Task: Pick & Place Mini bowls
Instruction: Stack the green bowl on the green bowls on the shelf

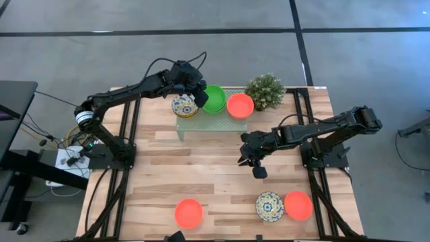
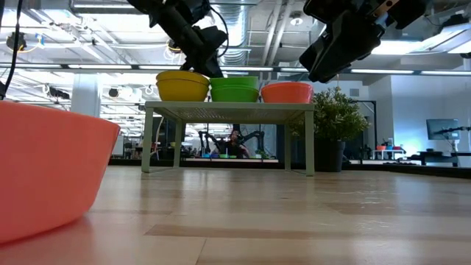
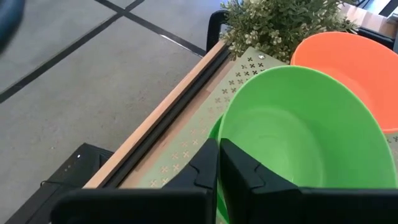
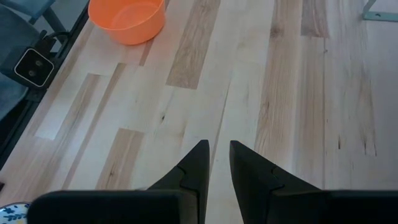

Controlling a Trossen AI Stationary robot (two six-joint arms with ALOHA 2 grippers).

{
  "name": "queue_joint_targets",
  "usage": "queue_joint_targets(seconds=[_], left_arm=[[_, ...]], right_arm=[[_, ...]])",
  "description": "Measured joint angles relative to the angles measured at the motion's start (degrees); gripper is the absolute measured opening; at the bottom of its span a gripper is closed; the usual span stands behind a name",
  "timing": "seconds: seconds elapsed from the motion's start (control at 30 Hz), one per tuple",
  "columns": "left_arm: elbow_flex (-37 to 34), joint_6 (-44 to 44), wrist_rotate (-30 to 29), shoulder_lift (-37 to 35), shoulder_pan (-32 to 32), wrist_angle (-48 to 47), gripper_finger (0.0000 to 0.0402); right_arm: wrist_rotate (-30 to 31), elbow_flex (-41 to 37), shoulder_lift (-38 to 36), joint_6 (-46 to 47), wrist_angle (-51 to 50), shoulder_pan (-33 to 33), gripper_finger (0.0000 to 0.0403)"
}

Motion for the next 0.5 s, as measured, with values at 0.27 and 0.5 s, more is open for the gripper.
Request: queue_joint_targets(seconds=[0.27,0.5], left_arm=[[0.0,0.0,0.0,0.0,0.0,-0.2,0.0037],[0.0,1.6,0.0,0.0,0.0,-0.1,0.0075]], right_arm=[[0.0,0.0,0.0,0.0,0.0,0.0,0.0059],[0.0,0.0,0.0,0.0,0.0,0.0,0.0059]])
